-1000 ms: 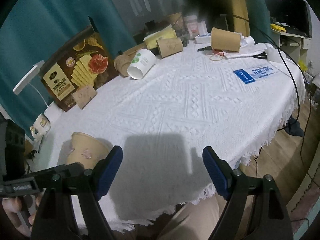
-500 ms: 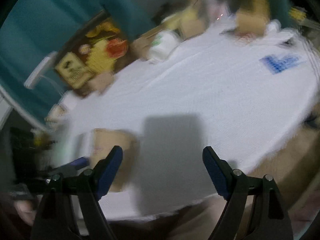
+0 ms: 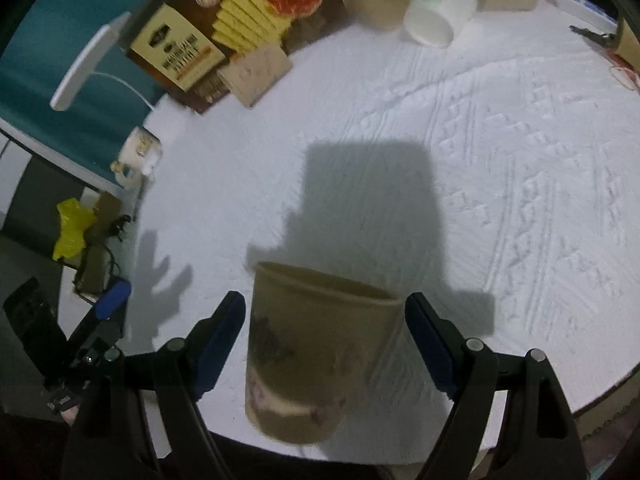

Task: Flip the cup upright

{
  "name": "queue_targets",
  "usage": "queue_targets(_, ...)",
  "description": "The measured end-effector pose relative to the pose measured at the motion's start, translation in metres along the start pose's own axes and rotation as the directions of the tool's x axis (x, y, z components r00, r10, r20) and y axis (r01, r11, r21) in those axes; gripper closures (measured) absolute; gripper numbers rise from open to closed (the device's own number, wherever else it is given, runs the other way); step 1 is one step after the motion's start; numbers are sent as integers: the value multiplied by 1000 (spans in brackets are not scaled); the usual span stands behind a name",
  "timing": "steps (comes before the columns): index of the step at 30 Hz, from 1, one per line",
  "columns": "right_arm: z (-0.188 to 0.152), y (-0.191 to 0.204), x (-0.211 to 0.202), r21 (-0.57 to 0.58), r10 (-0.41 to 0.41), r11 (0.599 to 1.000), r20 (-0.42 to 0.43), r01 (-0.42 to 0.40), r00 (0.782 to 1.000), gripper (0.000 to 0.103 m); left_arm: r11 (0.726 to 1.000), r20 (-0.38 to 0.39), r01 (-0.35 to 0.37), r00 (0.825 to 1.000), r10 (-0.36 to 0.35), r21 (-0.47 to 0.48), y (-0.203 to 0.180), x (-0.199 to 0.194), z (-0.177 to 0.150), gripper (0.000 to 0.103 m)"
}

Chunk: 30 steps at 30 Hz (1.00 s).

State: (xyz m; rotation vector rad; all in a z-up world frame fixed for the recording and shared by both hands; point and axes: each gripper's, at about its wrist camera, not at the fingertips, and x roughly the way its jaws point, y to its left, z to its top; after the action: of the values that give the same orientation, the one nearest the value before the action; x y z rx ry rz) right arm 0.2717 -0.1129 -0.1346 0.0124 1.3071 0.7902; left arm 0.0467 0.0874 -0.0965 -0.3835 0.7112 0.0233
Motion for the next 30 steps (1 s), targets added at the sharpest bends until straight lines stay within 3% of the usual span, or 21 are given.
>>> queue_targets(4, 4, 2, 5, 6, 1, 1000, -6, -1, 1000, 23, 999, -9, 5, 1000, -5, -32, 14, 3, -5, 22)
queue_targets(7, 4, 6, 4, -22, 16, 1000, -15, -16, 1000, 34, 998, -9, 25, 1000, -26, -59, 23, 3, -7, 22)
queue_targets(14, 9, 25, 2, -85, 11, 996, -9, -12, 1000, 37, 994, 0, 73, 997, -73, -79, 29, 4, -5, 22)
queue_targets(16, 14, 32, 0, -101, 0, 995, 23, 3, 1000, 37, 994, 6, 80, 997, -80, -78, 29, 3, -5, 22)
queue_targets(19, 20, 41, -11, -147, -53, 987, 134, 72, 990, 37, 993, 13, 81, 997, -80, -85, 31, 0, -5, 22)
queue_targets(22, 17, 52, -23, -199, -196, 942, 324, 269, 926, 37, 993, 25, 69, 997, -67, -92, 34, -4, -4, 22)
queue_targets(25, 3, 57, -32, -185, -312, 865, 530, 467, 788, 37, 994, 37, 45, 998, -42, -97, 36, -7, -3, 22)
queue_targets(26, -1, 57, -33, -170, -327, 853, 563, 493, 759, 37, 994, 37, 39, 999, -36, -98, 37, -7, -3, 22)
queue_targets(28, -7, 51, -32, -139, -344, 844, 601, 518, 721, 37, 994, 29, 36, 999, -33, -101, 37, -6, -4, 22)
queue_targets(30, -9, 47, -31, -117, -356, 842, 613, 526, 706, 37, 994, 25, 40, 999, -37, -98, 37, -4, -4, 22)
